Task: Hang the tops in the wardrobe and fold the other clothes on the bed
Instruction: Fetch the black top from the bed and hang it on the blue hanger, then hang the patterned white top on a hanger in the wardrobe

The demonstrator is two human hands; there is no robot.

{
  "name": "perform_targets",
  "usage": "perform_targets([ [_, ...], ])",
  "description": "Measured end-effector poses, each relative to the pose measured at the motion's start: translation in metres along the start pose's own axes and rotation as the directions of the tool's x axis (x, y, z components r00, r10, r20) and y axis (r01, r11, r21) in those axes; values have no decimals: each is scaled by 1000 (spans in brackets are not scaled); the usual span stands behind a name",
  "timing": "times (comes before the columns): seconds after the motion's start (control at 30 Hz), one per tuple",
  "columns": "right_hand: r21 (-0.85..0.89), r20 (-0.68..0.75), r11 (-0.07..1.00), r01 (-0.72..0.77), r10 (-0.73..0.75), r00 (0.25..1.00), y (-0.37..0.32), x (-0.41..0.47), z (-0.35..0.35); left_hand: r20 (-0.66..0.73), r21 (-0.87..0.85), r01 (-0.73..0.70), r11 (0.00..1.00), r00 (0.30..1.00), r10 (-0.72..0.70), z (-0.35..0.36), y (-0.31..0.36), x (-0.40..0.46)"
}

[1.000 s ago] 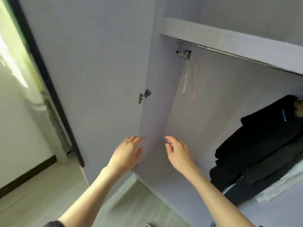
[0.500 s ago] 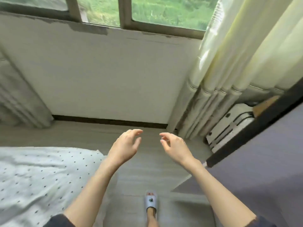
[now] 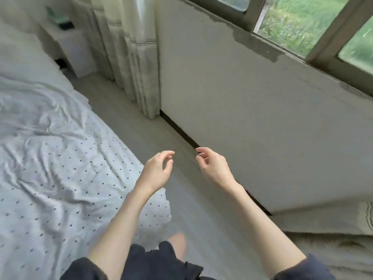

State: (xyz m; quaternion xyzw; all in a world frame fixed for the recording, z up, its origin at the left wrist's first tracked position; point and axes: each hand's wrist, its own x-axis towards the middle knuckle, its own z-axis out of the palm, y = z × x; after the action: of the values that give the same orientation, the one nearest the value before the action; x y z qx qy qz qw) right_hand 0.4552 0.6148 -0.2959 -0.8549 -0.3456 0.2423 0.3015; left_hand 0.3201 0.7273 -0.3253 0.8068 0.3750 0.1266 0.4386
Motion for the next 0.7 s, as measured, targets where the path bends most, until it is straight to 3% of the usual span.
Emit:
perform_targets([
  [0.13, -19, 145, 994, 109, -106, 984, -17, 84, 2, -97, -53, 133, 990, 986, -137, -4, -21, 54],
  [0.4, -99, 341, 948, 301, -252, 906, -79, 279, 15, -251, -165, 208, 964, 936, -245, -48, -28, 224],
  [0.53, -75, 403, 923, 377, -318, 858, -130, 359, 27, -362, -191, 243, 951, 883, -298, -99, -38, 278],
  [0.7, -14, 534, 851, 525, -438, 724, -210, 456, 68, -512, -230, 328, 916, 760, -401, -165, -73, 335],
])
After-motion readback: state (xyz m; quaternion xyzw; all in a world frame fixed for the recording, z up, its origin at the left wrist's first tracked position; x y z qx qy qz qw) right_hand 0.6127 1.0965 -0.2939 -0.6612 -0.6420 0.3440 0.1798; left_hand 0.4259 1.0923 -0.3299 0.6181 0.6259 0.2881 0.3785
